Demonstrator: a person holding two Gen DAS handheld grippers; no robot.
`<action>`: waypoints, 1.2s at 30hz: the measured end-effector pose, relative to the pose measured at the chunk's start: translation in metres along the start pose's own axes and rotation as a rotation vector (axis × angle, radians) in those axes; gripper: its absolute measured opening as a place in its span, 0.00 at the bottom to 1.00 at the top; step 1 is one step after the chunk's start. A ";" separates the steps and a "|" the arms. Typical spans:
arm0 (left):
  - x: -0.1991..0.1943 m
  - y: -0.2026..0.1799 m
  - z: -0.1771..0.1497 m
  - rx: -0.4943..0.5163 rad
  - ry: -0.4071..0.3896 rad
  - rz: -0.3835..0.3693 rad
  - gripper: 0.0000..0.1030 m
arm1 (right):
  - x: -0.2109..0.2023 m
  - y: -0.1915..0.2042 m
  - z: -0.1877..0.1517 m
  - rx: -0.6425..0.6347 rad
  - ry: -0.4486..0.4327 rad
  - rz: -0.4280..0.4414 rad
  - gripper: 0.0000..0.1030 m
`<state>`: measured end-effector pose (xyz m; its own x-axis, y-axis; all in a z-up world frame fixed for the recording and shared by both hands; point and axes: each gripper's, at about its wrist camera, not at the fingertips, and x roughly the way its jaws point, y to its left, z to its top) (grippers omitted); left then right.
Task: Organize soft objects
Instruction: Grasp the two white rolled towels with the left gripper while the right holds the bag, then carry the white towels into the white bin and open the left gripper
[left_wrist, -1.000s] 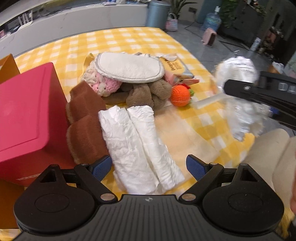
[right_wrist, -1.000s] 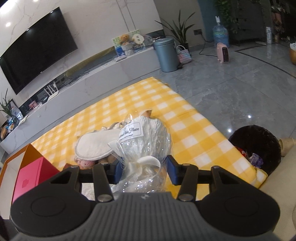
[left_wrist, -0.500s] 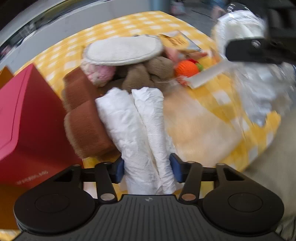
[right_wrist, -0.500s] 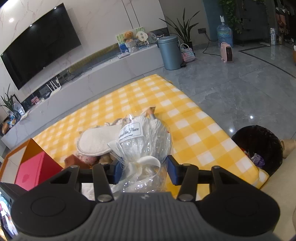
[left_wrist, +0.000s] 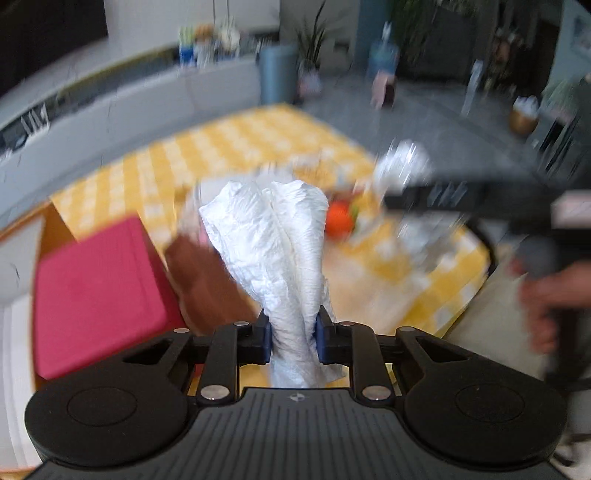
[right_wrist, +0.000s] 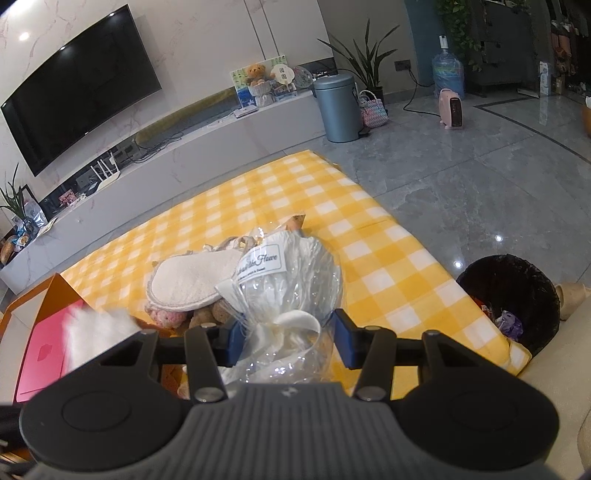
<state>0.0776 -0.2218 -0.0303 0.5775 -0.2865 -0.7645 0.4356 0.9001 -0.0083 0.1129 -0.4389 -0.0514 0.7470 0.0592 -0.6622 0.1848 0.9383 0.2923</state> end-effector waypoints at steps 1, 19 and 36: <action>-0.011 0.002 0.003 -0.002 -0.028 -0.009 0.24 | -0.001 0.000 -0.001 -0.002 -0.002 0.000 0.48; -0.151 0.110 -0.017 -0.170 -0.262 0.102 0.24 | -0.024 0.018 -0.004 -0.048 -0.073 0.066 0.47; -0.132 0.257 -0.091 -0.444 -0.117 0.223 0.24 | -0.071 0.244 -0.044 -0.203 -0.095 0.520 0.46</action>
<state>0.0498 0.0772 0.0099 0.7072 -0.0833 -0.7021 -0.0277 0.9890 -0.1453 0.0767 -0.1993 0.0366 0.7630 0.5092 -0.3982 -0.3426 0.8409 0.4189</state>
